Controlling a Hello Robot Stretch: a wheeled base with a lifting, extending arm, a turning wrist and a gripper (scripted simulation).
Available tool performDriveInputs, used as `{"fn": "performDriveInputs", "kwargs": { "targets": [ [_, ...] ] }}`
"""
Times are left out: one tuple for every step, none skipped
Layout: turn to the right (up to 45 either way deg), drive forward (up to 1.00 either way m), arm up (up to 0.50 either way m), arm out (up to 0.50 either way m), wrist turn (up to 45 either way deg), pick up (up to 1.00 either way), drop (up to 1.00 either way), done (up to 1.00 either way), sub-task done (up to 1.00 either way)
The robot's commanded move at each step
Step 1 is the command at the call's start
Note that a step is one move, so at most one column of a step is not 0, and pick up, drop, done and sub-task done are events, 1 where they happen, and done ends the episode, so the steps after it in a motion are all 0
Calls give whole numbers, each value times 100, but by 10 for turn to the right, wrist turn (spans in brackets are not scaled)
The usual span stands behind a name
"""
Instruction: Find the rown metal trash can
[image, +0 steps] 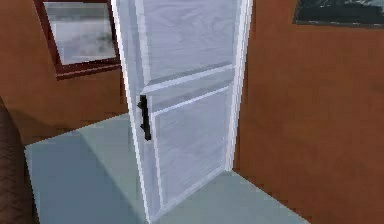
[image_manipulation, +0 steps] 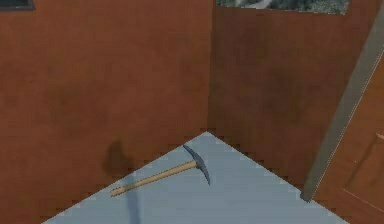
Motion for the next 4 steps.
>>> {"fn": "performDriveInputs", "kwargs": {
  "targets": [
    [0,30,0,0,0,0,0,0,0],
    [-420,0,0,0,0,0,0,0,0],
    [0,100,0,0,0,0,0,0,0],
    [0,5,0,0,0,0,0,0,0]
  ]
}}
